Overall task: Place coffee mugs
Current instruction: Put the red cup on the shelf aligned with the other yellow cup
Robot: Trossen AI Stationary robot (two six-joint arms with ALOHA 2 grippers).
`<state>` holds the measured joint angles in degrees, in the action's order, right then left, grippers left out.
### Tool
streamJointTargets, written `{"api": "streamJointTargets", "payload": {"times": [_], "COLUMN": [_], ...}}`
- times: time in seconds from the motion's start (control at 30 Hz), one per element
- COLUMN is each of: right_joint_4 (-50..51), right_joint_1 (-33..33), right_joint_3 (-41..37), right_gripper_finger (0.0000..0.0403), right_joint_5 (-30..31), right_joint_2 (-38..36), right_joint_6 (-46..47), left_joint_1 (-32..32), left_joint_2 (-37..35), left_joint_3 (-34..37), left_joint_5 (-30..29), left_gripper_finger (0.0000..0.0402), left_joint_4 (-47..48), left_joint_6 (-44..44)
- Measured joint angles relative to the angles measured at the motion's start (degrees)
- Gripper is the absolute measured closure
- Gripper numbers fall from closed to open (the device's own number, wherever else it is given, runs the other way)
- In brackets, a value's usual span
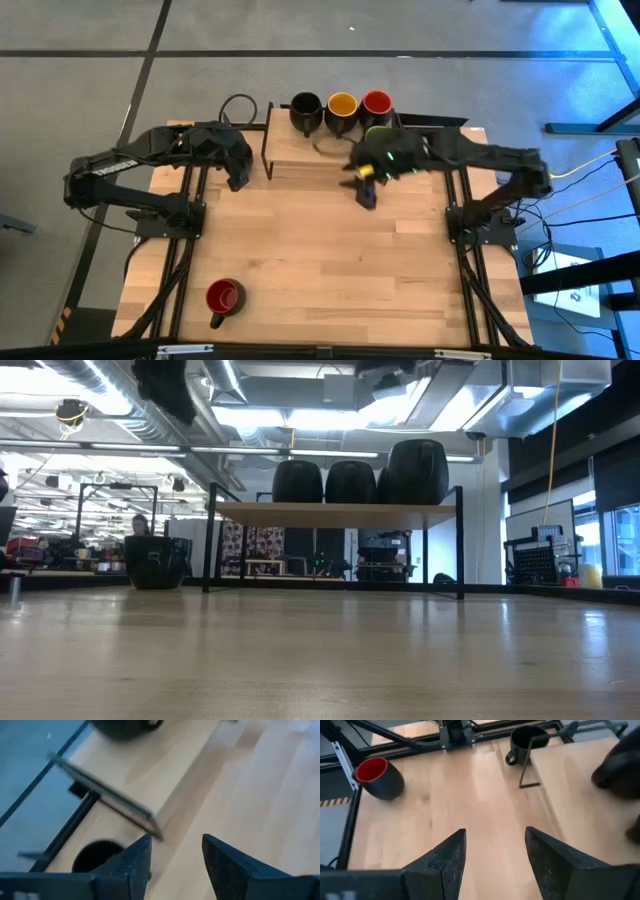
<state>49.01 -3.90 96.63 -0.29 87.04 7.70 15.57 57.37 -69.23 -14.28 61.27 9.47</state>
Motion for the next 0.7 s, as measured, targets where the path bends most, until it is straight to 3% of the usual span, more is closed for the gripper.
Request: {"api": "streamJointTargets", "payload": {"times": [0.2, 0.37, 0.5, 0.7], "right_joint_4": [-8.2, -12.9, -13.8, -16.3], "right_joint_1": [8.8, 14.1, 17.2, 21.6], "right_joint_3": [-16.3, -28.9, -35.6, -40.8], "right_gripper_finger": [0.0210, 0.0210, 0.0210, 0.0210], "right_joint_5": [11.8, 18.5, 20.2, 19.3], "right_joint_2": [-9.9, -16.2, -18.1, -18.3], "right_joint_6": [12.0, 21.8, 27.1, 28.4], "left_joint_1": [-1.3, -4.5, -10.4, -24.8], "left_joint_2": [-4.6, -6.8, -6.5, -2.0], "left_joint_3": [6.6, 7.3, 7.3, 7.3], "left_joint_5": [5.5, 17.2, 23.7, 24.0], "left_gripper_finger": [0.0231, 0.0232, 0.0232, 0.0232], "left_joint_4": [2.5, 2.5, 3.0, 1.7], "left_joint_6": [1.8, 6.1, 9.8, 23.2]}}
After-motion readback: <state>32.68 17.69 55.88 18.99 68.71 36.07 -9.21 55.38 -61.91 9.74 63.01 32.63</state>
